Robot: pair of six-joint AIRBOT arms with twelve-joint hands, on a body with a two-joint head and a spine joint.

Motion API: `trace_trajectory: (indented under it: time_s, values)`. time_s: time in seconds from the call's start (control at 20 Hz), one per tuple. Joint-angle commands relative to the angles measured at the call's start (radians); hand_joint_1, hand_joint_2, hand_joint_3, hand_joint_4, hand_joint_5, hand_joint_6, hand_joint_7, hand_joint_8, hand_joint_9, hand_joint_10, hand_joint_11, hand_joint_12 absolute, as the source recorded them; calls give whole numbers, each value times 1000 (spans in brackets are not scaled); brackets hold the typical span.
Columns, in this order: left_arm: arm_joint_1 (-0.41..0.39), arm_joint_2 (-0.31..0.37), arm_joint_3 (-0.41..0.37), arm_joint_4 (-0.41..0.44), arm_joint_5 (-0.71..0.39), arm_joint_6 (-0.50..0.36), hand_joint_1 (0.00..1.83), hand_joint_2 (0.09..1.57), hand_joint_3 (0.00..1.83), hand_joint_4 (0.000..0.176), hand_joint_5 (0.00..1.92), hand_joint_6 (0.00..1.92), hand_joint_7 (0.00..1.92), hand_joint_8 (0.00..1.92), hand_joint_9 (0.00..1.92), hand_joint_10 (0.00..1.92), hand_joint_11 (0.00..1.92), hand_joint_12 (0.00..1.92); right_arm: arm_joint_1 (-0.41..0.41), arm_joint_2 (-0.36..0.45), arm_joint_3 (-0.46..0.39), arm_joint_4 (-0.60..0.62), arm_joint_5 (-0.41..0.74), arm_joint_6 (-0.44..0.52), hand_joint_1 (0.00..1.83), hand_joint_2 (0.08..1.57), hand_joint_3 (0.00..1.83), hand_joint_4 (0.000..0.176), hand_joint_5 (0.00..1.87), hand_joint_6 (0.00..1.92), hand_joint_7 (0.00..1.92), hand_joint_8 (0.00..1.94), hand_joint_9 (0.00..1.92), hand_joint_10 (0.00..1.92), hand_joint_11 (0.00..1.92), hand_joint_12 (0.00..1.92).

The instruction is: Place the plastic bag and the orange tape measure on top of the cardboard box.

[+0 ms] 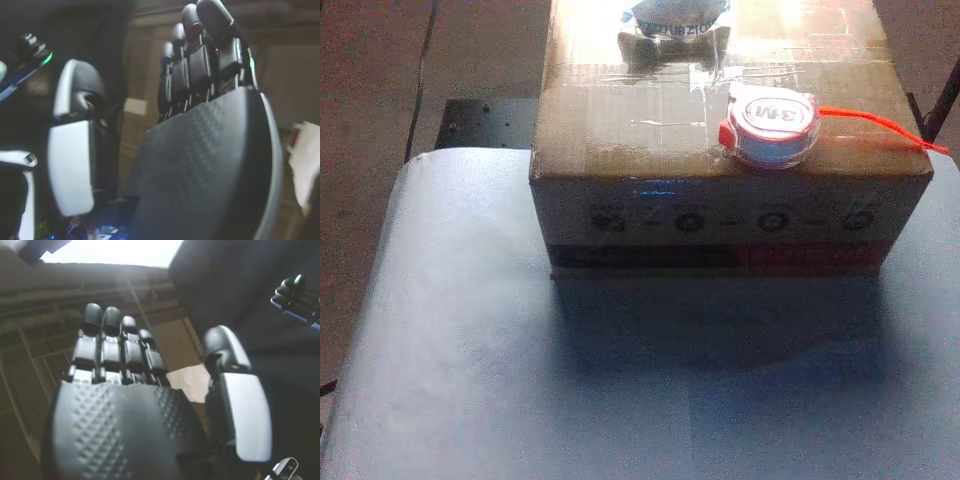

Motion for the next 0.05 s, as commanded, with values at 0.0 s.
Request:
trace_trajectory:
  time_s: [0.0]
  values:
    - [-5,5,-4,32,145,-7,361,1311,0,95,258,30,247,5,320,66,0,1078,-1,8,2,0,-143,23,435,1108,0,58,27,12,301,69,47,894,0,1239]
